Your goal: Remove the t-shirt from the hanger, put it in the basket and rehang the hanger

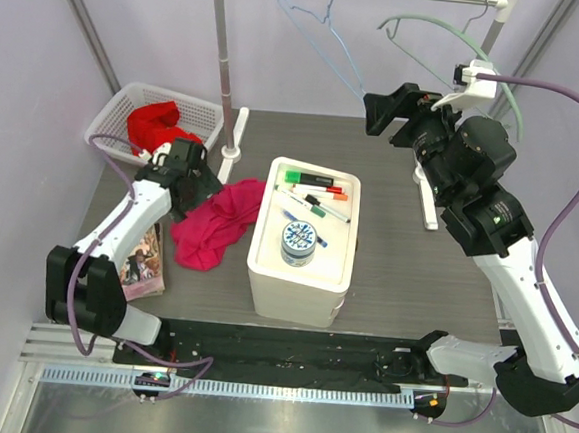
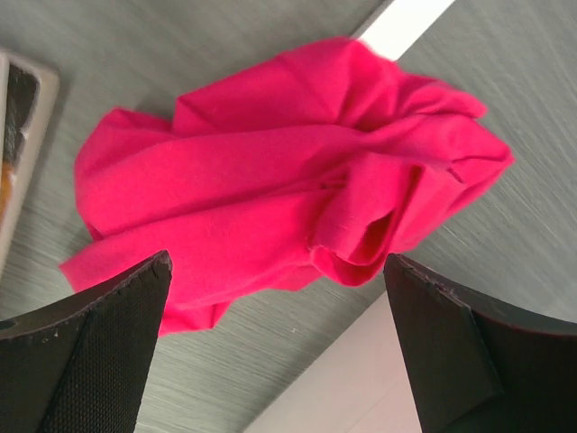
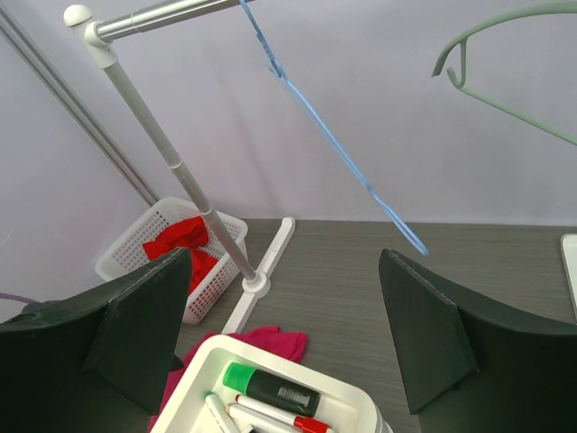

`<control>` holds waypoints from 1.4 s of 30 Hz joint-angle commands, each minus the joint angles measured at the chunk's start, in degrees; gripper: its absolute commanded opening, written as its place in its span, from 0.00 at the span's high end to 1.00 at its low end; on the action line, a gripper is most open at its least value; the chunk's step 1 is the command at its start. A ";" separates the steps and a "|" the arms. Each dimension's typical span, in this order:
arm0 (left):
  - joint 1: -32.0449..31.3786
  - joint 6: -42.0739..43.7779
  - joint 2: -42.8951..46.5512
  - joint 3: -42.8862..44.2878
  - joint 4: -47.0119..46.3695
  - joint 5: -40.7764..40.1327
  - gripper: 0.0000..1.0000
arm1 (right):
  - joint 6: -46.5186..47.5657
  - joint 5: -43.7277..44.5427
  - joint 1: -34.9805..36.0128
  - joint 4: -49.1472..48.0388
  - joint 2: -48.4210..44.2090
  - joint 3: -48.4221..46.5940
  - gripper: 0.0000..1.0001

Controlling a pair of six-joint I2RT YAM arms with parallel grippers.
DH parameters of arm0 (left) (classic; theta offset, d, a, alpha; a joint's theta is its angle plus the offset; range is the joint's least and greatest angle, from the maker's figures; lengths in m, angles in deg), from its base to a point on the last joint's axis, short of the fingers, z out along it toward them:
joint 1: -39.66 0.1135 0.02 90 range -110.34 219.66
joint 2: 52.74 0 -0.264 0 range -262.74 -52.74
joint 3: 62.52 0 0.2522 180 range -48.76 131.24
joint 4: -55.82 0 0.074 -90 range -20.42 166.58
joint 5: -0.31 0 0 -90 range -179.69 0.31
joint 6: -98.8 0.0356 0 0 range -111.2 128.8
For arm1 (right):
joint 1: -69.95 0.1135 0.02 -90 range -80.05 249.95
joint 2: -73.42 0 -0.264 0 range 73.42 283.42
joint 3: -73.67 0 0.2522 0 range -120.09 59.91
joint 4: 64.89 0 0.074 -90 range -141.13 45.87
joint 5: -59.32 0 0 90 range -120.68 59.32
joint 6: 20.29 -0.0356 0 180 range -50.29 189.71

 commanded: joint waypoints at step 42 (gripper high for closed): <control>0.86 -18.64 20.14 -13.30 -23.16 -11.59 1.00 | 0.90 2.19 0.12 -3.10 -5.15 3.50 0.11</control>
